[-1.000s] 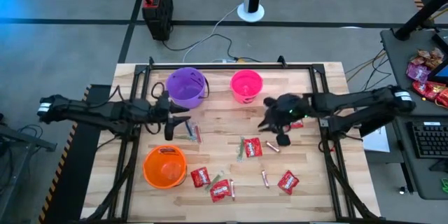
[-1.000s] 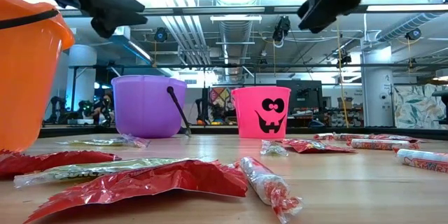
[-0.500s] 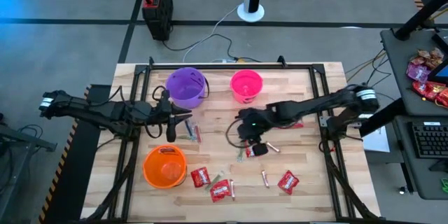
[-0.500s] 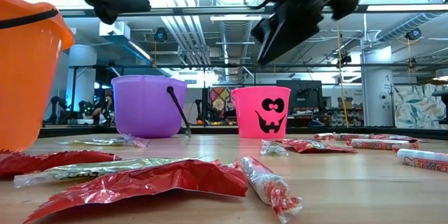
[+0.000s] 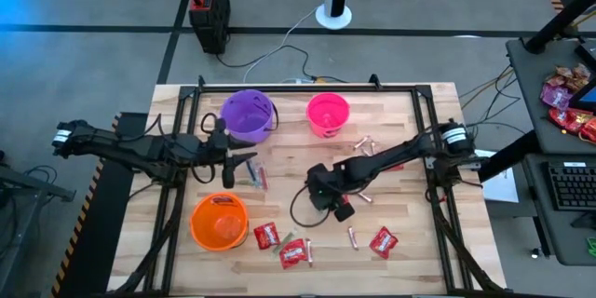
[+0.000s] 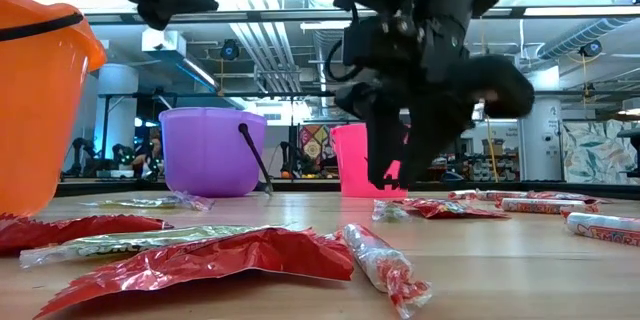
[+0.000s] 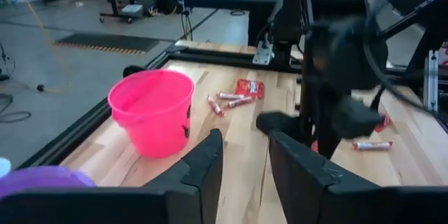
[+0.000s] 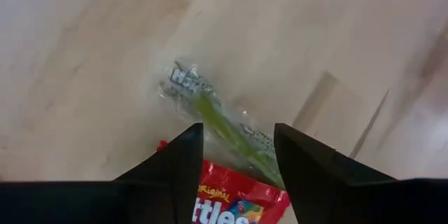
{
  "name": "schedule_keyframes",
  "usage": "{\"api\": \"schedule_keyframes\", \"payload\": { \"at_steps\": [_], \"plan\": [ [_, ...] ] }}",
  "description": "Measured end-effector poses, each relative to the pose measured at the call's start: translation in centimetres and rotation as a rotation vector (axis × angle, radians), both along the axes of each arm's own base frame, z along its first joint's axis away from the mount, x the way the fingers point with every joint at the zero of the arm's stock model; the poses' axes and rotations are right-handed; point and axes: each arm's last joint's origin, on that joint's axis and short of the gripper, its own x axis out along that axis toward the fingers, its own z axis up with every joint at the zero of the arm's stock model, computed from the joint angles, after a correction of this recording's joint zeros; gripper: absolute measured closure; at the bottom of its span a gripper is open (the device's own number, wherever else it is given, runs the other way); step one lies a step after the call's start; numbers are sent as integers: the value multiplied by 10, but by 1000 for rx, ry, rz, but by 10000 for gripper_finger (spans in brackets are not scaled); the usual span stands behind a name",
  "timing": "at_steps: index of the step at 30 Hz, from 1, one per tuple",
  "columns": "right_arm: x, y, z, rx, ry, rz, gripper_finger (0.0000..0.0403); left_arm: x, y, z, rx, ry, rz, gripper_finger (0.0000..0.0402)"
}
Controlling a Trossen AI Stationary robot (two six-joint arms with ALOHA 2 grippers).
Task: Sort candy by brand, put in halloween buckets
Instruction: Put the transparent green candy into the pink bucket
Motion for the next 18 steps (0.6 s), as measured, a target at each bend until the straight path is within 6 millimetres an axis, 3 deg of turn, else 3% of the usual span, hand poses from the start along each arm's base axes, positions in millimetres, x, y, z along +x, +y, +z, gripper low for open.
{"api": "schedule_keyframes", "payload": {
  "at_steps": [10,18],
  "plan": [
    [4,1,-21,-7,46,-13,238,2,0,3,11,-39,-4,271],
    [6,-2,-33,5,75,-23,300,6,-1,0,14,-24,-4,271]
  ]
}}
